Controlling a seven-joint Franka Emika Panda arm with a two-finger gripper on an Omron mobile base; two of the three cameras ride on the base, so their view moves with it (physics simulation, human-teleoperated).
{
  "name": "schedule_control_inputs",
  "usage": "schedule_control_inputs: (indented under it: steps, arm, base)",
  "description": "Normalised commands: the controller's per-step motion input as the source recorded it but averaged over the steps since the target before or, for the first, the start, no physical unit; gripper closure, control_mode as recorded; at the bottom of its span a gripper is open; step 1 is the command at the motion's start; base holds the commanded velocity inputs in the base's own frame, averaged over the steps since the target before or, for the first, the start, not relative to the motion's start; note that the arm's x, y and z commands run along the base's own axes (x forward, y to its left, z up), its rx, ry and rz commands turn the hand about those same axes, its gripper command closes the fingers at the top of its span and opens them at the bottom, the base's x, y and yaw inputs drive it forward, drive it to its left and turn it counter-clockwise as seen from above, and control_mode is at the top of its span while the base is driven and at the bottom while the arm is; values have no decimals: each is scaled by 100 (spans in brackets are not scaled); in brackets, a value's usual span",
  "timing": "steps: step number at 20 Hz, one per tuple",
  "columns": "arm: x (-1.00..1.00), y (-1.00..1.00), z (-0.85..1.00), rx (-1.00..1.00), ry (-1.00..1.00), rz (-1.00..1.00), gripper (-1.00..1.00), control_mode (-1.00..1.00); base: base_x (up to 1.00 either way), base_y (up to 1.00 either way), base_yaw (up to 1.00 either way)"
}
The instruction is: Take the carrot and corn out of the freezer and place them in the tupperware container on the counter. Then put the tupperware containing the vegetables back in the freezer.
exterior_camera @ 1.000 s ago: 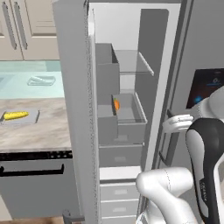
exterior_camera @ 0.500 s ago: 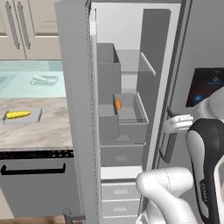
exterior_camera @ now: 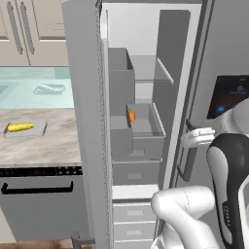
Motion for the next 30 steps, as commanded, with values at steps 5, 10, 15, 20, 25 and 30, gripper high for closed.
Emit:
schedule_control_inputs:
  steps: [5, 10, 15, 20, 25, 30]
  arm:
    - [-4, 20, -1, 0, -30, 3, -100, -100]
    - [16, 10, -12, 0, -13, 1, -100, -100]
    - [50, 3, -19, 0, -1, 0, -100, -100]
    - [40, 3, -32, 0, -10, 1, -100, -100]
    - [65, 1, -32, 0, -5, 2, -100, -100]
    - [75, 0, -34, 0, -5, 2, -100, -100]
  base:
    - [0, 0, 0]
    - [0, 0, 0]
    - [0, 0, 0]
    - [0, 0, 0]
    - [0, 0, 0]
    - [0, 0, 0]
